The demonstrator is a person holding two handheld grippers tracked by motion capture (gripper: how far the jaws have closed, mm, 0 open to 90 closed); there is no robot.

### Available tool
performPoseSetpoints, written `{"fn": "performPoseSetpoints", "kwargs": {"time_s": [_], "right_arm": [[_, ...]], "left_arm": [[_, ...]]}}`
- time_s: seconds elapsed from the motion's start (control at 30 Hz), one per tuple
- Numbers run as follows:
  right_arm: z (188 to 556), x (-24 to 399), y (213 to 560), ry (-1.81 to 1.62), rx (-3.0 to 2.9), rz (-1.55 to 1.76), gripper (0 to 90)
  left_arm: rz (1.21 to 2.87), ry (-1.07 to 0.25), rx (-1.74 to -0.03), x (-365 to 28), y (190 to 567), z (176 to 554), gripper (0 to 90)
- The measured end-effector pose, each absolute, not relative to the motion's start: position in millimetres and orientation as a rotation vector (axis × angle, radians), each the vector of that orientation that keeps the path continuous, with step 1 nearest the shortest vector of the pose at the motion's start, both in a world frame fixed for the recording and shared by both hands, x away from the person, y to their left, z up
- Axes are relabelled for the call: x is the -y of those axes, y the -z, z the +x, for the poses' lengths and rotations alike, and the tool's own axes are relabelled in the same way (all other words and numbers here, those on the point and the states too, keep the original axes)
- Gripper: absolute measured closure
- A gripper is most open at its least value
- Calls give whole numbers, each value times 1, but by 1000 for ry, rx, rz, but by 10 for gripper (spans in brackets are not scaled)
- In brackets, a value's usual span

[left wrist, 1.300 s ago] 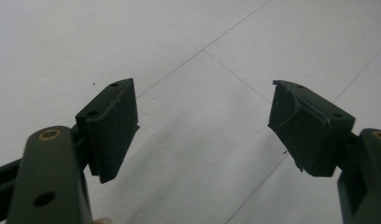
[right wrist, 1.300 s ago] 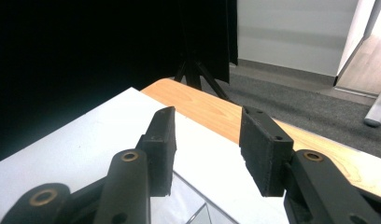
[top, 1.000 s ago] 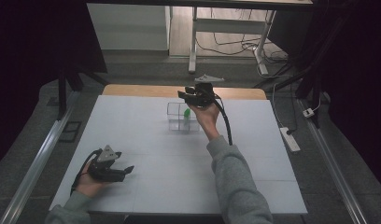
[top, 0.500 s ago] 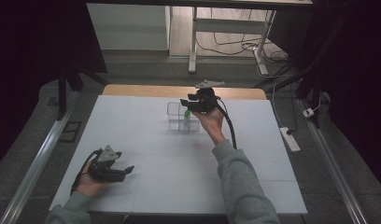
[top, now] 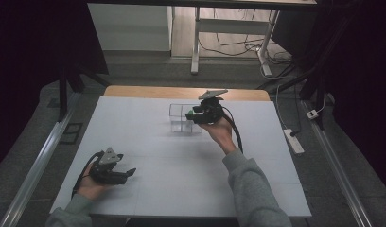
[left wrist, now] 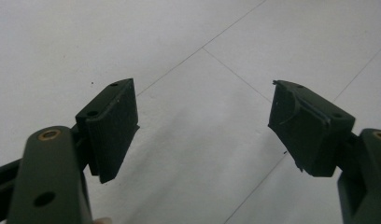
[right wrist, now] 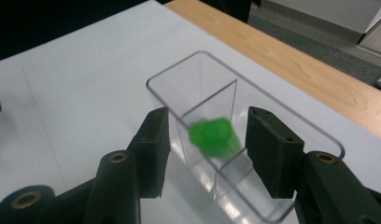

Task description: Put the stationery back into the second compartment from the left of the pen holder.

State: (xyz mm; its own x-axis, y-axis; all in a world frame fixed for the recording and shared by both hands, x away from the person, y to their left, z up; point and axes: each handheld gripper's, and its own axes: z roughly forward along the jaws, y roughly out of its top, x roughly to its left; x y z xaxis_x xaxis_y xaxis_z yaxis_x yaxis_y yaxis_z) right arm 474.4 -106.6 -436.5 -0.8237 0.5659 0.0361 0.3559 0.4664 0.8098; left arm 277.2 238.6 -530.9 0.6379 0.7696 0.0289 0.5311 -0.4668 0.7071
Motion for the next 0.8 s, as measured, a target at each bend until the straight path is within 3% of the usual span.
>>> {"fn": "performPoseSetpoints", "kwargs": {"time_s": [0.8], "right_arm": [[427, 157, 468, -1159, -2629, 852, 425]], "left_arm": [[2172, -461, -1016, -239, 529, 276, 233]]}}
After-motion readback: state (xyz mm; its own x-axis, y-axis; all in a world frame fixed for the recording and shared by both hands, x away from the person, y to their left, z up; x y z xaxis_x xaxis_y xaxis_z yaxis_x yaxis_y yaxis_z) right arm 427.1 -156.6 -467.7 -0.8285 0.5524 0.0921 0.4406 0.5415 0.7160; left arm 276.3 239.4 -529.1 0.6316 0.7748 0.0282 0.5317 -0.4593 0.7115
